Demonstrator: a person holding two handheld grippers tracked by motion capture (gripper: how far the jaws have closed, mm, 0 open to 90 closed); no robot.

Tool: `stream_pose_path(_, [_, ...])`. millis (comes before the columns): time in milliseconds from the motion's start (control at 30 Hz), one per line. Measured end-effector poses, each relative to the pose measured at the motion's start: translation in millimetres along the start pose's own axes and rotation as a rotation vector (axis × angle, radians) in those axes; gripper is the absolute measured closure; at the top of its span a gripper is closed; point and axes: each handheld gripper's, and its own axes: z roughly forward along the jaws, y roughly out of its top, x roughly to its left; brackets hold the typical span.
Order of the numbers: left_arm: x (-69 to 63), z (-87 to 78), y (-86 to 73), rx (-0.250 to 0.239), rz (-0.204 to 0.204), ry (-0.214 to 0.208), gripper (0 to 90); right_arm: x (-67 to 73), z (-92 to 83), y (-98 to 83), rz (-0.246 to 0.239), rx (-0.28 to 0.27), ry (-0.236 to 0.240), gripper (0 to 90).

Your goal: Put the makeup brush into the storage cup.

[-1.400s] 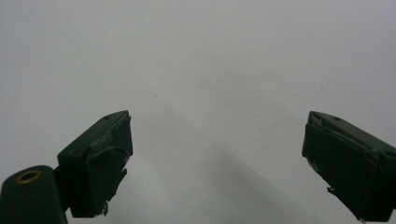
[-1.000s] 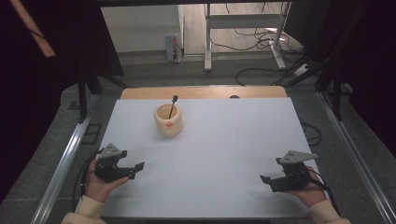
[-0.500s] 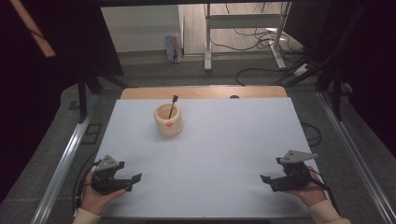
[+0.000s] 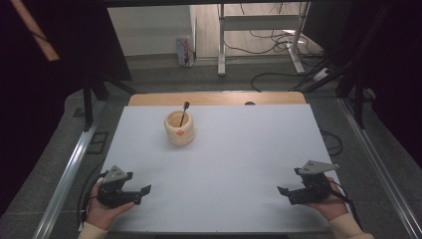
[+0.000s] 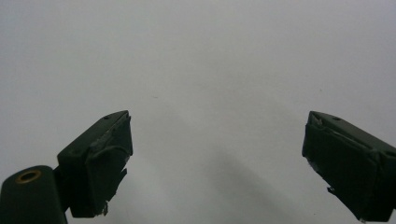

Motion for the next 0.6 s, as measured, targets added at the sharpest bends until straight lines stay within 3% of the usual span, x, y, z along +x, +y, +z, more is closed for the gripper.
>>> stream_pose_path(600, [-1.7, 0.3, 2.9, -0.002, 0.002, 0.002, 14.3, -1.4, -2.8, 0.1, 0.009, -0.017, -0.004, 8.4])
